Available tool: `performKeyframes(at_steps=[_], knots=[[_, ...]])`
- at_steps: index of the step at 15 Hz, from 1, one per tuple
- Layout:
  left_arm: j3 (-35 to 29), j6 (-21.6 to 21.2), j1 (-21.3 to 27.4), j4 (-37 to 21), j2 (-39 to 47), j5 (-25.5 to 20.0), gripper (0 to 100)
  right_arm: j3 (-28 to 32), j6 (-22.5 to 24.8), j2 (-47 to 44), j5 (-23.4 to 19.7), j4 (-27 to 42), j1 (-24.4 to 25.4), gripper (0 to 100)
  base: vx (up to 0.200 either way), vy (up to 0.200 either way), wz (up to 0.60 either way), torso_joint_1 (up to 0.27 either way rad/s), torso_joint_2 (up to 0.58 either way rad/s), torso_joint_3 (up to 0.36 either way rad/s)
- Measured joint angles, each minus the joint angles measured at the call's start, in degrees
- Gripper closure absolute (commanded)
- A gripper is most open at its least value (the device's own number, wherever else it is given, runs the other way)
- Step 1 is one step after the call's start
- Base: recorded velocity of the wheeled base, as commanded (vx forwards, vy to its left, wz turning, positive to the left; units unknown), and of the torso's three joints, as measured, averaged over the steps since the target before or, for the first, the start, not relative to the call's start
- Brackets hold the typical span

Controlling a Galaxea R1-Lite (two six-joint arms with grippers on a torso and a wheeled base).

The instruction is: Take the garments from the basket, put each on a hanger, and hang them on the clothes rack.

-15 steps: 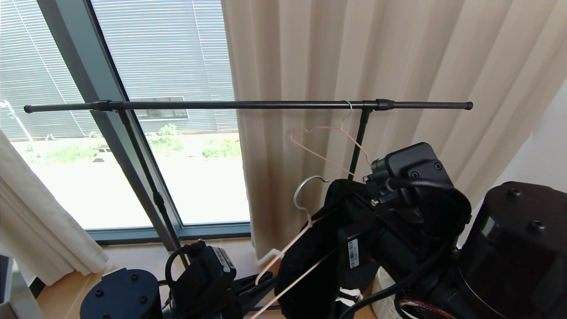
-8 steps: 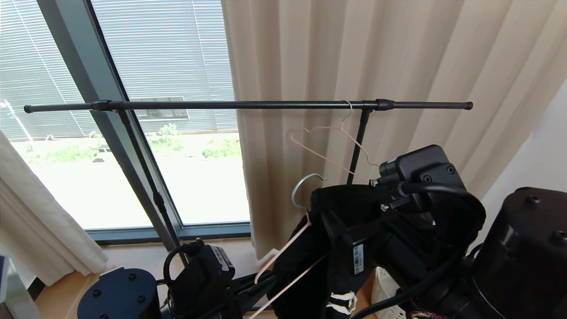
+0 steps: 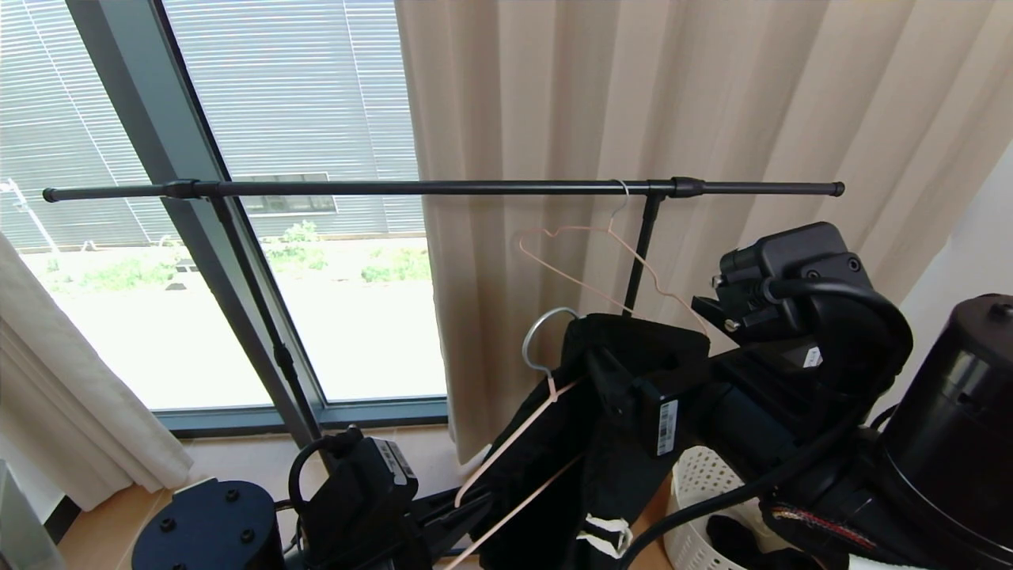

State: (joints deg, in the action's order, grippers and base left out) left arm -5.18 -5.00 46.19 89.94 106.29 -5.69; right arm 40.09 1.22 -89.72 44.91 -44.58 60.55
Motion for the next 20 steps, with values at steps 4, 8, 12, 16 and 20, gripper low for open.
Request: performKeyframes(at_steps=[4, 8, 12, 16, 20], knots=[[0.04, 0.00, 0.11, -0.04, -0.43, 0.00, 100, 1.11, -0.21, -3.19, 0.09, -2.27, 0.02, 0, 0.000, 0.000, 0.00, 0.000, 0.00, 0.000], [-0.07, -0.01, -0.02, -0.04, -1.02, 0.00, 100, 1.13, 0.11, -5.38, 0.24, -4.27, 0.09, 0, 0.000, 0.000, 0.00, 0.000, 0.00, 0.000], [0.04, 0.00, 0.09, 0.00, -1.33, -0.10, 100, 2.05, 0.01, -5.69, 0.50, -4.44, 0.00, 0, 0.000, 0.000, 0.00, 0.000, 0.00, 0.000], [-0.38, 0.51, -0.20, -0.02, -1.41, -0.02, 100, 1.57, 0.01, -5.95, 0.55, -4.46, 0.00, 0, 0.000, 0.000, 0.00, 0.000, 0.00, 0.000], [-1.21, 0.76, -1.96, -0.02, -1.58, -0.05, 100, 0.74, 0.06, -5.51, 0.52, -4.38, -0.05, 0, 0.000, 0.000, 0.00, 0.000, 0.00, 0.000]])
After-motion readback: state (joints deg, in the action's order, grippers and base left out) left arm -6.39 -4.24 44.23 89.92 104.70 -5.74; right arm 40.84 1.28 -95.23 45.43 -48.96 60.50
